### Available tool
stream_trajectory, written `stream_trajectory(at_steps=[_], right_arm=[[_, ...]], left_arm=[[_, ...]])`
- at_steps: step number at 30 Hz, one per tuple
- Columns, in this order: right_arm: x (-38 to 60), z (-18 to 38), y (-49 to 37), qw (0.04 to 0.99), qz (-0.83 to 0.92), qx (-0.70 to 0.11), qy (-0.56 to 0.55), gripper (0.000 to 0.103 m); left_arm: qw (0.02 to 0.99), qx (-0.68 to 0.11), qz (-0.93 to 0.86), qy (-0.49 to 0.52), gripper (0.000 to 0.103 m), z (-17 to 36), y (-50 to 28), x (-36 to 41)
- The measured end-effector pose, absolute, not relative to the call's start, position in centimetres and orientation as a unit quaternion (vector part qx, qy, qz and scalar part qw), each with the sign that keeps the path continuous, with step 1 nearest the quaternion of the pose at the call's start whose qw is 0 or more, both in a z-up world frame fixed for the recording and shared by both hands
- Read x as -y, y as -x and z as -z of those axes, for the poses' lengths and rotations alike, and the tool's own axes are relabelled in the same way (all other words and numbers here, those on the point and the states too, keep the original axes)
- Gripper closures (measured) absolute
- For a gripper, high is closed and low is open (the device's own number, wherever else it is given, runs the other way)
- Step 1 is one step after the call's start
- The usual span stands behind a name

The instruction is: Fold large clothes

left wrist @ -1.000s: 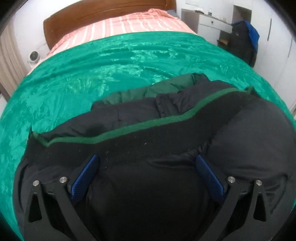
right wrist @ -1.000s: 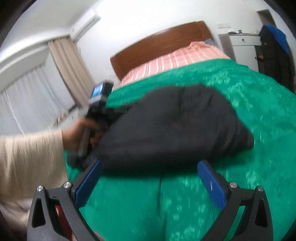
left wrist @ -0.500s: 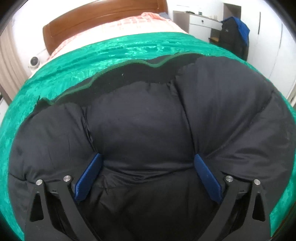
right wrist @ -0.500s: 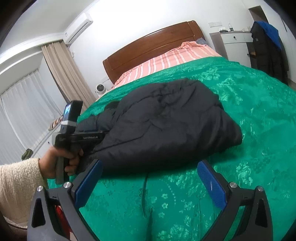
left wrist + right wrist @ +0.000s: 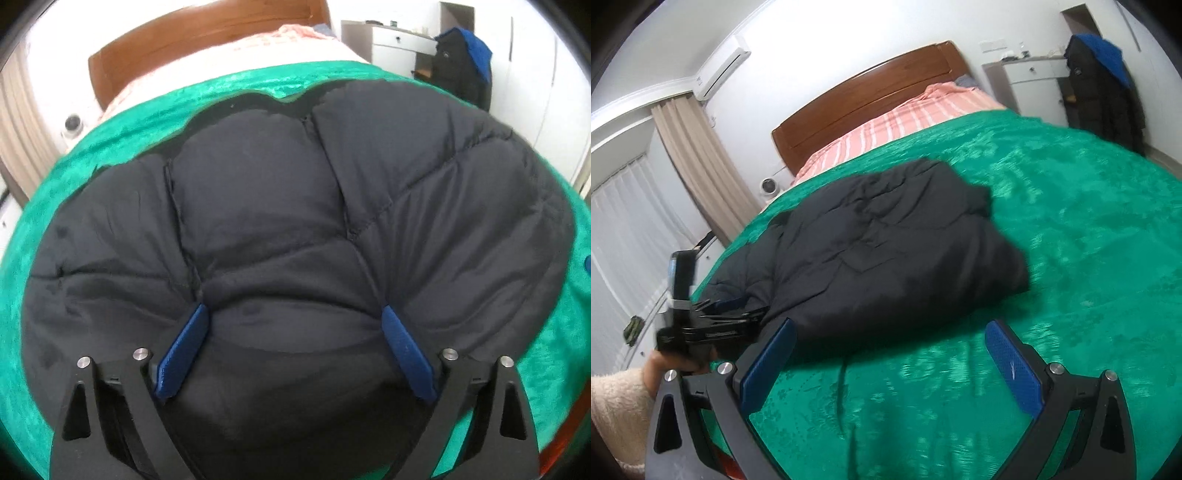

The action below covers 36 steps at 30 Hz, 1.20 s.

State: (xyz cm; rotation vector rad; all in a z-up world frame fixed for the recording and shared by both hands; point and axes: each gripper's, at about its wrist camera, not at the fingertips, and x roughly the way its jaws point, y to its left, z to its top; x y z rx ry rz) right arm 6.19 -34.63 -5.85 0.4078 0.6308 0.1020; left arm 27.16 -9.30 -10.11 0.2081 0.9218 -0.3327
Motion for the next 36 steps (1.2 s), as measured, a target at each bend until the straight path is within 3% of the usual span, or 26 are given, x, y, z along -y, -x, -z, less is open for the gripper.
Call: stream_trajectory(at_steps=[6, 14, 19, 36], right_arm=[[40.2, 4.5, -7.1, 0.932, 0.108, -0.306, -0.159, 0.002], [50.1, 10.8, -16.2, 0.853, 0.252, -0.436, -0.140, 0.000], [48.5, 12.0, -17.2, 0.840, 0.296, -0.447, -0.083, 0.000], [48.8, 11.8, -17.8, 0.837, 0.293, -0.452, -0.097, 0.000]], left_arm=[[0.882, -0.418, 0.170, -0.136, 0.012, 10.6, -23.6, 9.8], [0.886, -0.415, 0.165, -0.125, 0.010, 11.7, -23.8, 9.7], [0.886, -0.415, 0.164, -0.129, 0.010, 11.4, -23.7, 9.9], [0.887, -0.413, 0.166, -0.122, 0.010, 11.7, -24.5, 9.8]])
